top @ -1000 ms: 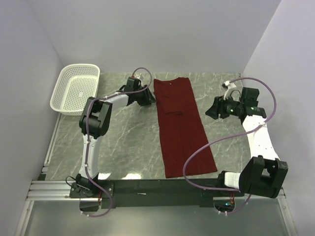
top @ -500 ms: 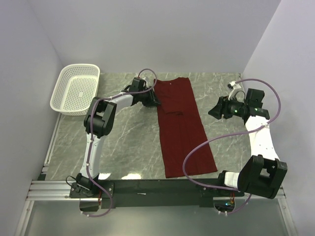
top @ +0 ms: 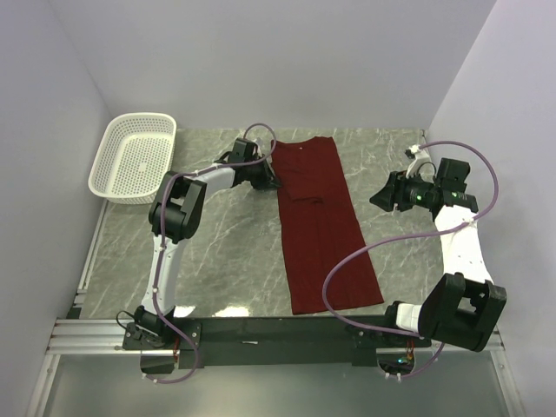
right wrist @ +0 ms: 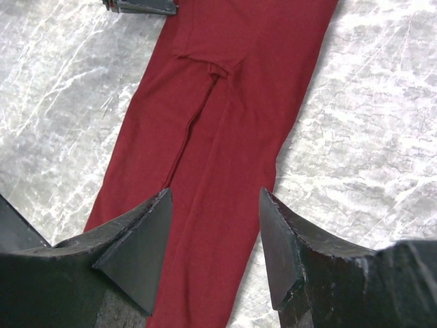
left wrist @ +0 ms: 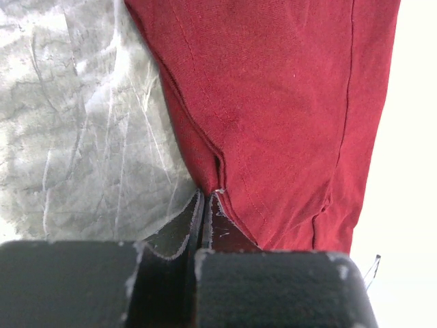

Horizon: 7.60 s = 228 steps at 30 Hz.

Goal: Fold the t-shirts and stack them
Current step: Fold the tshirt

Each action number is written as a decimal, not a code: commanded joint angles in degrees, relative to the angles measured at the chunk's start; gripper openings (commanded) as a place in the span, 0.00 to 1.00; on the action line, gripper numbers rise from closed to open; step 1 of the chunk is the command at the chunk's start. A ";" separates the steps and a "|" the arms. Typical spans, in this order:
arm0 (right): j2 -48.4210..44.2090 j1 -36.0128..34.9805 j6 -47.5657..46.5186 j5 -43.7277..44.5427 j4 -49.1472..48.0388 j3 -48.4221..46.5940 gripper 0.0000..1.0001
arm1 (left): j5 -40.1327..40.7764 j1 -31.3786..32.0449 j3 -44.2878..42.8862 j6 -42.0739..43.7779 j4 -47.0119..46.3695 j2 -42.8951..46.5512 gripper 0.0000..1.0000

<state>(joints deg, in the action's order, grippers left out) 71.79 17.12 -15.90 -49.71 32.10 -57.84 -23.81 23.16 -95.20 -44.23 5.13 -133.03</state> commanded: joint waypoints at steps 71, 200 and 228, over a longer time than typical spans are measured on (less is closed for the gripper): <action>-5.78 -12.20 -83.17 -13.14 41.83 0.35 0.92 | -2.64 8.57 57.32 50.47 -13.84 87.68 0.99; -2.36 -51.57 -59.86 27.65 -0.98 29.54 0.41 | 20.12 47.95 64.00 70.86 -9.87 58.50 0.00; -4.56 -43.60 -61.44 10.26 20.37 11.45 0.00 | 12.48 40.30 63.12 70.07 -8.91 68.08 0.01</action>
<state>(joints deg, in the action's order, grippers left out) 66.81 -29.39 -75.81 -33.43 47.20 -41.80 -7.70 65.06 -30.24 26.46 -3.14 -66.52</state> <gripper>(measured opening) 0.012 0.018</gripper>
